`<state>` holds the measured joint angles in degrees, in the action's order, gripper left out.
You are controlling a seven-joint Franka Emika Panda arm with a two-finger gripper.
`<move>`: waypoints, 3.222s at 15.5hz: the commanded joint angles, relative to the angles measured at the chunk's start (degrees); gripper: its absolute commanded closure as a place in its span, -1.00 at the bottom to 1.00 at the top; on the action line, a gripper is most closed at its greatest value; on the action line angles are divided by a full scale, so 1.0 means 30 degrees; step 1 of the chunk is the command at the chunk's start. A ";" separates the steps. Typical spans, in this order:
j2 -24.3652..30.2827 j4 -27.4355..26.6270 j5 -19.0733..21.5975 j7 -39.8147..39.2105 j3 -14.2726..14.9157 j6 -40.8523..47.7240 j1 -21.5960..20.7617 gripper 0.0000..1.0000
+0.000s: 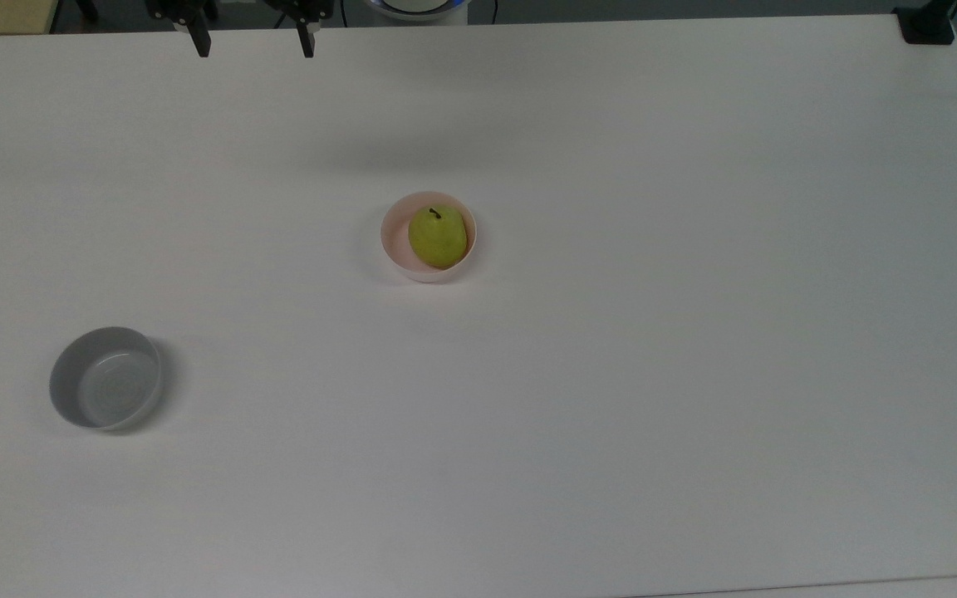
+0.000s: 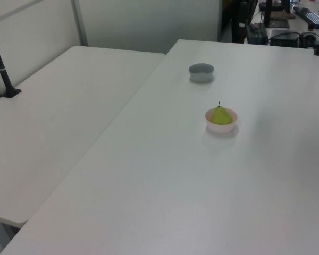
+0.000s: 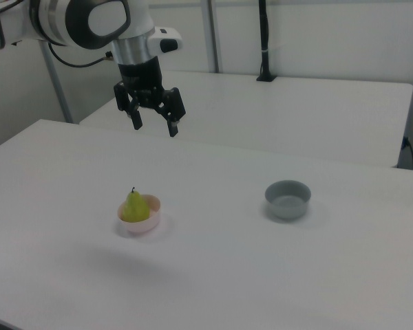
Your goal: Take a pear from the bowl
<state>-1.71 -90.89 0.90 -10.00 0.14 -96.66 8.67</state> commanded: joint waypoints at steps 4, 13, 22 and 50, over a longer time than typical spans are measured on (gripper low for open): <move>0.0130 -0.0201 -0.0067 0.0375 -0.0017 -0.0330 -0.0135 -1.00; 0.0160 -0.0462 -0.0271 -0.1110 0.0071 -0.0242 -0.0251 -1.00; 0.0072 -0.2685 -0.0389 -0.3844 -0.0017 -0.0445 -0.1919 -1.00; -0.3971 -0.7437 -0.0301 -0.0240 -0.1218 -1.0435 -0.3855 0.52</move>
<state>-13.93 -112.37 0.82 -11.83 -3.62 -125.28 -2.54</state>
